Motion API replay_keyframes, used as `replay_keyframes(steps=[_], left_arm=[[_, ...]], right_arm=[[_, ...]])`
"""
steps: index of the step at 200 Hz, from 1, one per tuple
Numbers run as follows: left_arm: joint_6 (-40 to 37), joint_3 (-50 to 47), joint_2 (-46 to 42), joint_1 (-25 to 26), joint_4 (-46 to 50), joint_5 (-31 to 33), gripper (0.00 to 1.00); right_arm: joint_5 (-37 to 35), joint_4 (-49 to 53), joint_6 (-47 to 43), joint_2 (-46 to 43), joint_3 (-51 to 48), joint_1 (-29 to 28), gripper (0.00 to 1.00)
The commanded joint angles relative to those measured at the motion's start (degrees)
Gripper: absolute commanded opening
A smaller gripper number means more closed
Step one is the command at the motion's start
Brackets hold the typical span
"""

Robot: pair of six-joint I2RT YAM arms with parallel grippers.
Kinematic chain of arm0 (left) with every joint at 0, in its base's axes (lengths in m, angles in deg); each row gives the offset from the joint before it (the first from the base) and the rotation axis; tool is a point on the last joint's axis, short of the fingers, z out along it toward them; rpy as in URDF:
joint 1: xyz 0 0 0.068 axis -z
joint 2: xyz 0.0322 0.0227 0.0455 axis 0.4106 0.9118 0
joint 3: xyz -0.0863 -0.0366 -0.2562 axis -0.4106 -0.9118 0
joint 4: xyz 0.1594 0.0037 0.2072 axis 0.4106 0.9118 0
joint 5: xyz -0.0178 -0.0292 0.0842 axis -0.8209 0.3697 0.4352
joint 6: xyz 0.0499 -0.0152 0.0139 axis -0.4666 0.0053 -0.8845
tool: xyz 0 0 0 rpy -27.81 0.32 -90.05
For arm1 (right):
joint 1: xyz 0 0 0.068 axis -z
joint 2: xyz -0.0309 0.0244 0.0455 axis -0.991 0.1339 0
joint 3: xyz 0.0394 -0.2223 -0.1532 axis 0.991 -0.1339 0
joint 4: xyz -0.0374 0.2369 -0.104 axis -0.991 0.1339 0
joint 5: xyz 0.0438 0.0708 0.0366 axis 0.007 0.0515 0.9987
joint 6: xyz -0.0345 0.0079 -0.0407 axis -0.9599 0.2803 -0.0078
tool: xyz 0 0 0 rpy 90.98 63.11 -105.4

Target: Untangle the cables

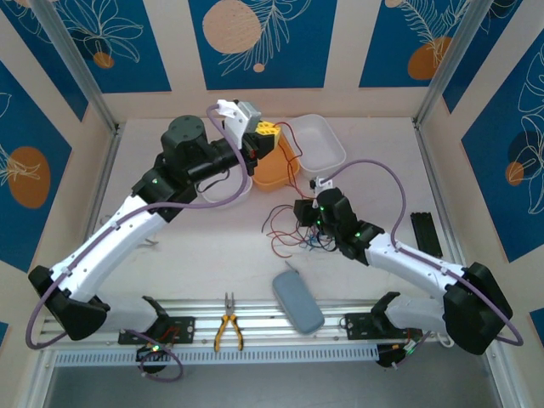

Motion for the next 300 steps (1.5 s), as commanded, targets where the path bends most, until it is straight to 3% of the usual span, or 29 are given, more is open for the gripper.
replay_keyframes(steps=[1,34,125,170,218,300], left_arm=[[-1.1,-0.4,-2.8,-0.6,-0.4,1.4,0.00],[-2.9,-1.9,-5.7,-2.0,0.9,4.7,0.00],[-2.9,-7.7,-11.6,-14.5,2.2,8.6,0.00],[-1.9,-6.7,-7.8,-20.5,3.7,8.2,0.00],[-1.4,-6.1,-3.2,-22.1,3.7,7.1,0.00],[-7.5,-1.7,6.1,-23.2,10.2,20.9,0.00]], right_arm=[[-2.4,-0.9,1.8,0.6,0.2,0.8,0.09],[-4.1,3.3,4.9,-0.8,-1.1,2.4,0.00],[-4.0,17.4,12.7,-9.6,-5.4,8.2,0.00],[-2.7,19.0,13.1,-10.5,-5.0,8.5,0.00],[-2.0,19.4,13.3,-10.3,-4.1,8.5,0.00],[-1.7,20.2,13.2,-10.2,-3.2,8.5,0.00]])
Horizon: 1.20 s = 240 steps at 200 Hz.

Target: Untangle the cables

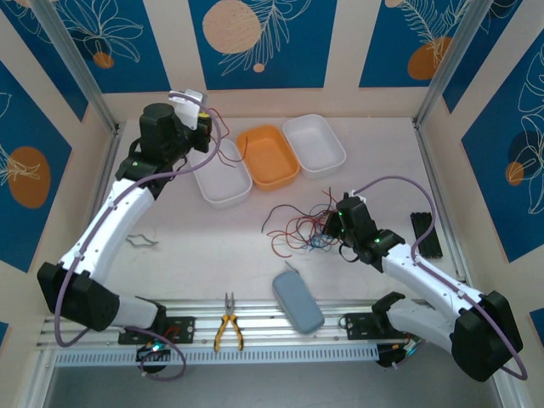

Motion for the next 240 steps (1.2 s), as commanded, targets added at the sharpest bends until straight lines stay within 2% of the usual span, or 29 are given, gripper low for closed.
replay_keyframes(steps=[1,26,88,137,193,240], left_arm=[[-3.4,2.8,1.9,-0.7,2.8,6.8,0.00],[-4.9,2.8,3.8,-0.7,3.6,10.5,0.00],[-3.1,1.4,9.6,-0.7,5.1,11.5,0.00],[-2.1,0.7,13.7,-0.6,7.6,7.6,0.00],[-4.3,8.5,24.4,-0.7,17.1,3.8,0.00],[-5.2,13.2,31.7,-1.3,19.0,0.9,0.00]], right_arm=[[0.9,0.7,0.6,-0.3,1.7,0.2,0.00],[0.8,0.6,0.6,0.1,2.0,0.3,0.00],[1.9,0.7,0.0,2.8,4.0,0.4,0.00],[2.0,0.9,0.3,3.0,4.4,0.4,0.00],[1.9,2.5,1.4,3.0,4.7,0.5,0.00],[2.3,3.1,1.1,2.6,4.8,0.4,0.00]])
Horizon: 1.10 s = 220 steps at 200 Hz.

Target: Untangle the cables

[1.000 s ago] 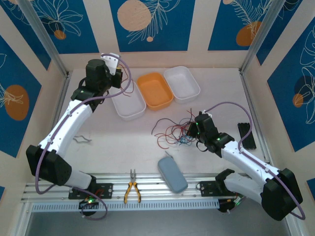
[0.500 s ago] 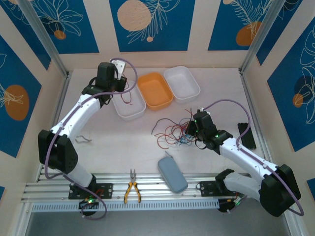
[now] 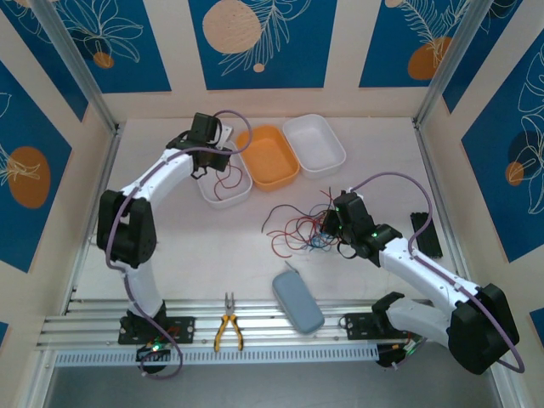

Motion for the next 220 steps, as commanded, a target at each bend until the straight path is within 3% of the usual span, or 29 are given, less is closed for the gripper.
replay_keyframes(steps=[1,64,129,173,220], left_arm=[[-1.6,3.8,2.9,-1.0,3.1,-3.1,0.00],[-2.5,10.5,11.9,-3.1,5.4,-6.6,0.00],[-3.0,18.4,19.9,-4.7,9.7,-5.9,0.00],[-2.3,20.3,19.1,-4.7,10.8,-7.2,0.15],[-1.6,19.9,13.1,-4.7,11.8,-4.6,0.56]], right_arm=[[1.1,0.8,0.7,-0.4,1.8,0.3,0.00],[1.2,0.6,0.5,-0.2,2.2,0.3,0.00],[1.6,-0.4,0.0,-0.6,2.2,-0.2,0.00],[1.5,0.1,-0.7,-0.8,2.8,-0.5,0.00],[1.4,0.4,-0.9,-2.0,2.9,-0.9,0.00]])
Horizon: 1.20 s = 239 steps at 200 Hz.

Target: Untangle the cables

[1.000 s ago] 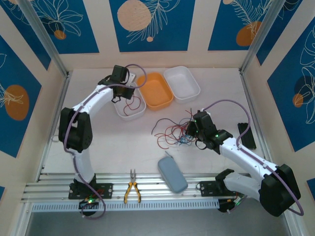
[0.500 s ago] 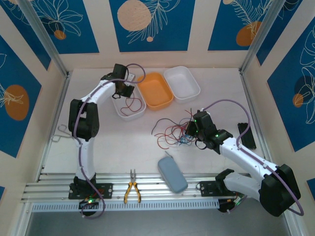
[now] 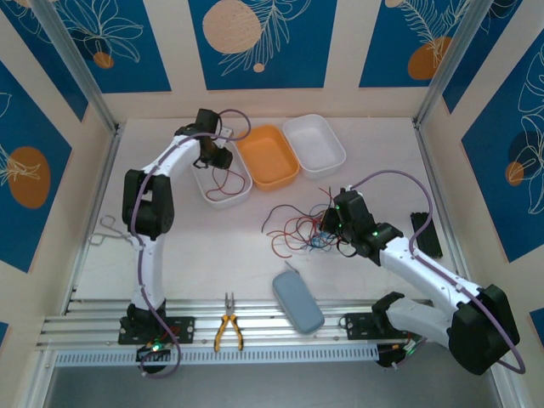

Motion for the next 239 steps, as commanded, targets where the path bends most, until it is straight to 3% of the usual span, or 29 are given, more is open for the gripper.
replay_keyframes(steps=[1,32,67,116,144,167,184,201,219,239], left_arm=[[0.0,1.4,-6.0,-0.3,1.9,1.1,0.57],[0.3,-0.9,-10.1,-0.4,1.0,1.6,0.81],[1.5,-4.2,-15.1,-0.4,-0.2,0.7,1.00],[6.6,-21.0,-30.5,-0.3,-12.0,-7.0,1.00],[13.9,-37.2,-41.4,-0.2,-26.3,-16.7,1.00],[23.0,-51.6,-48.9,0.6,-43.5,-25.6,1.00],[27.1,-59.8,-52.1,3.3,-54.0,-28.8,0.96],[26.8,-64.1,-53.2,8.0,-57.9,-29.7,0.89],[25.5,-68.0,-52.9,14.3,-60.4,-27.0,0.89],[28.3,-73.3,-50.2,19.4,-70.3,-24.8,0.89]], right_arm=[[0.5,0.3,-0.6,-1.6,1.8,-0.6,0.00],[0.5,1.1,-1.0,-2.1,2.3,-0.7,0.00],[0.5,1.4,-1.5,-2.2,3.1,-0.7,0.00],[1.0,3.2,-1.6,-2.5,5.3,-1.0,0.00],[1.8,4.1,-1.6,-3.1,7.4,-1.3,0.00],[2.5,4.3,-1.6,-3.6,9.1,-1.4,0.00],[3.4,4.1,-1.9,-3.6,10.9,-1.3,0.00],[4.1,4.3,-2.4,-3.6,13.4,-1.4,0.00],[4.7,4.8,-2.9,-3.4,16.1,-1.7,0.00],[4.7,5.5,-2.9,-3.4,18.5,-2.3,0.00]])
